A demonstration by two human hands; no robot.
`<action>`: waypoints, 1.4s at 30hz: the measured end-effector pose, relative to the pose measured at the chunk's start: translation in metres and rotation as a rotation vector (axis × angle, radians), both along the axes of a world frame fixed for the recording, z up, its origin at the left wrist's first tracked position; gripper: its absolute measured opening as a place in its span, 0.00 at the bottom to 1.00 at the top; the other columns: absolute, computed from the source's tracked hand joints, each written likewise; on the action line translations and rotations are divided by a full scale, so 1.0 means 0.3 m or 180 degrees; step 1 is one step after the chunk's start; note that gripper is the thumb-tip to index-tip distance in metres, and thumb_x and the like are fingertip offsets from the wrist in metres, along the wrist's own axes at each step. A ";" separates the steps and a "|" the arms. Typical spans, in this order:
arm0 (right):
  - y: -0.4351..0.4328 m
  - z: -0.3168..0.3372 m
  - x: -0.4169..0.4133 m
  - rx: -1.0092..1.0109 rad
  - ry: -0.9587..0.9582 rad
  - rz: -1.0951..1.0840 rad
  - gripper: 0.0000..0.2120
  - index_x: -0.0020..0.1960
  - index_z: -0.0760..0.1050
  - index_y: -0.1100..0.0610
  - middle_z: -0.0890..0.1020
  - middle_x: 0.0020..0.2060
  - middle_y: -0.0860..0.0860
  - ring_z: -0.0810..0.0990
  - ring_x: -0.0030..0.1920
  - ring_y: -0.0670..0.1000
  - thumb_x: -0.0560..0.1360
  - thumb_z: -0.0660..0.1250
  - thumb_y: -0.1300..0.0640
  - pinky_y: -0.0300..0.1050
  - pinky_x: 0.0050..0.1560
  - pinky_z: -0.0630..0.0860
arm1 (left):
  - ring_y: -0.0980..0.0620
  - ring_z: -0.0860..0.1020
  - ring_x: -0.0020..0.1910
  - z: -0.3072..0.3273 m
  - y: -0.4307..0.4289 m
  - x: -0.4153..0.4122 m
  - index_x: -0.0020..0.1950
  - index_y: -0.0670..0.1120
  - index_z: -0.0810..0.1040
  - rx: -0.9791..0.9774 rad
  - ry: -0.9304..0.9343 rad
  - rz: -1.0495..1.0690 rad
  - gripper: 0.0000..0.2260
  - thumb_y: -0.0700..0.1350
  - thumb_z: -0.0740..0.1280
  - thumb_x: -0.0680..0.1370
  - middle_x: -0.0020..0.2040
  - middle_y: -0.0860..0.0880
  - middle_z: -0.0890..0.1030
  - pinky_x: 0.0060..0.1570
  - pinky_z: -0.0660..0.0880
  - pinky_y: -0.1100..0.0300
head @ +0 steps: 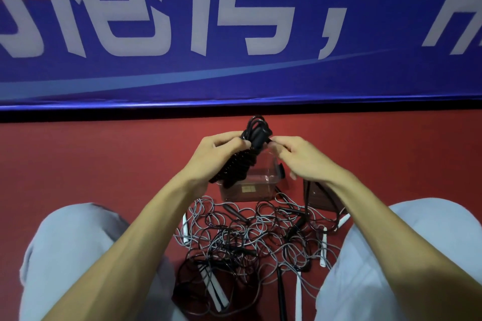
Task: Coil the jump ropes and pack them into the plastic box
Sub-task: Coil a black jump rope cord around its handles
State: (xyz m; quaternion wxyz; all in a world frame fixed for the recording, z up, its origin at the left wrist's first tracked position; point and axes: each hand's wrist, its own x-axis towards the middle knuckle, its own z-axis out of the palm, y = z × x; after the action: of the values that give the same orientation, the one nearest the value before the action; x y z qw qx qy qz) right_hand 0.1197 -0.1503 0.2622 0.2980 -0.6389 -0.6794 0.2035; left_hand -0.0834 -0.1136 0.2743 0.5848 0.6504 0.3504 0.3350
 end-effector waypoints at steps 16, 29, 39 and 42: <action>-0.068 0.060 -0.036 -0.0653 -0.0603 0.0200 0.12 0.49 0.71 0.54 0.78 0.32 0.51 0.78 0.25 0.44 0.83 0.56 0.47 0.45 0.34 0.74 | 0.50 0.84 0.39 -0.014 0.026 0.009 0.63 0.52 0.81 -0.0162 -0.0229 0.0631 0.15 0.44 0.71 0.76 0.44 0.46 0.86 0.37 0.81 0.58; -0.084 0.068 -0.046 -0.0264 -0.1431 0.0770 0.08 0.43 0.71 0.54 0.75 0.35 0.44 0.76 0.36 0.46 0.81 0.59 0.59 0.48 0.41 0.75 | 0.49 0.80 0.53 -0.087 0.088 -0.007 0.64 0.62 0.77 0.1919 0.1924 0.1114 0.19 0.57 0.72 0.74 0.53 0.52 0.82 0.48 0.78 0.52; -0.083 0.034 -0.077 0.0940 -0.1725 0.0597 0.08 0.53 0.81 0.49 0.81 0.44 0.47 0.80 0.48 0.52 0.79 0.65 0.51 0.43 0.41 0.68 | 0.52 0.77 0.34 -0.102 0.046 0.015 0.37 0.71 0.75 0.1949 0.2542 -0.0763 0.15 0.51 0.75 0.71 0.33 0.56 0.79 0.35 0.73 0.55; -0.074 0.022 -0.073 0.1069 -0.1346 0.0001 0.09 0.50 0.83 0.51 0.84 0.44 0.47 0.81 0.48 0.52 0.76 0.68 0.48 0.43 0.43 0.68 | 0.58 0.75 0.32 -0.095 0.037 0.013 0.44 0.65 0.80 0.1887 0.2301 -0.0879 0.08 0.53 0.74 0.70 0.34 0.55 0.80 0.35 0.72 0.58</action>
State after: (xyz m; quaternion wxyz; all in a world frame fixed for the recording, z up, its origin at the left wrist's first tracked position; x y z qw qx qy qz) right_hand 0.0977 -0.1725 0.2688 0.2513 -0.6087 -0.7509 -0.0500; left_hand -0.0796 -0.1025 0.2457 0.2542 0.9041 0.3310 0.0924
